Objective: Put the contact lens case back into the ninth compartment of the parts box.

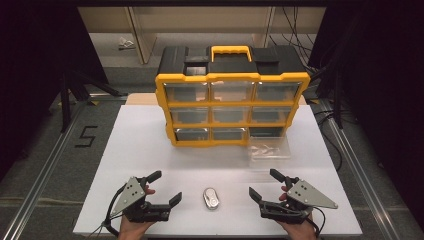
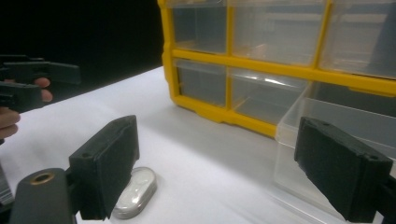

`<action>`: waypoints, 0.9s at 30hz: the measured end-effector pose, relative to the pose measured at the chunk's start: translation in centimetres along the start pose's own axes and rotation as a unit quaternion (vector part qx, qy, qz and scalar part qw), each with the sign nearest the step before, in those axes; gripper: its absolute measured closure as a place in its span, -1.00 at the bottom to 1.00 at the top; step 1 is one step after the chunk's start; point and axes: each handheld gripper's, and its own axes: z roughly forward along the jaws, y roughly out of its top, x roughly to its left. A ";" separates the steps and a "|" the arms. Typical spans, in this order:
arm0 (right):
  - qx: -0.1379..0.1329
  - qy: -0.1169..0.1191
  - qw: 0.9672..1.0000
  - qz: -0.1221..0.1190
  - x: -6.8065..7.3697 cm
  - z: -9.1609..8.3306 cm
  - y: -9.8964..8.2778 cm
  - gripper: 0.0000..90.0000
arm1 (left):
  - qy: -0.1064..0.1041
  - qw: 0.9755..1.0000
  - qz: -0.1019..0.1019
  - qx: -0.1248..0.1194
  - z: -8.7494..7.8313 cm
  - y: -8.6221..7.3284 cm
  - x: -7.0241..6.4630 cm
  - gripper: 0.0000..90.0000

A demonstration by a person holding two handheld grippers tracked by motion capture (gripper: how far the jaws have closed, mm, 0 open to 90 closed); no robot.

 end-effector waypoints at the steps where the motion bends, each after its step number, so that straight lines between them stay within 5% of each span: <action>1: 0.002 0.003 1.000 -0.001 0.0 0.1 0.0 -0.67 | 0.000 1.000 0.000 0.000 0.0 0.0 0.0 -0.88; 15: 0.036 0.034 0.999 -0.014 0.8 0.9 0.5 -0.67 | 0.001 1.000 0.000 0.000 0.0 0.0 0.0 -0.88; 27: 0.094 0.043 0.994 -0.019 1.4 2.1 0.8 -0.67 | 0.002 1.000 0.001 0.001 0.0 0.0 0.0 -0.88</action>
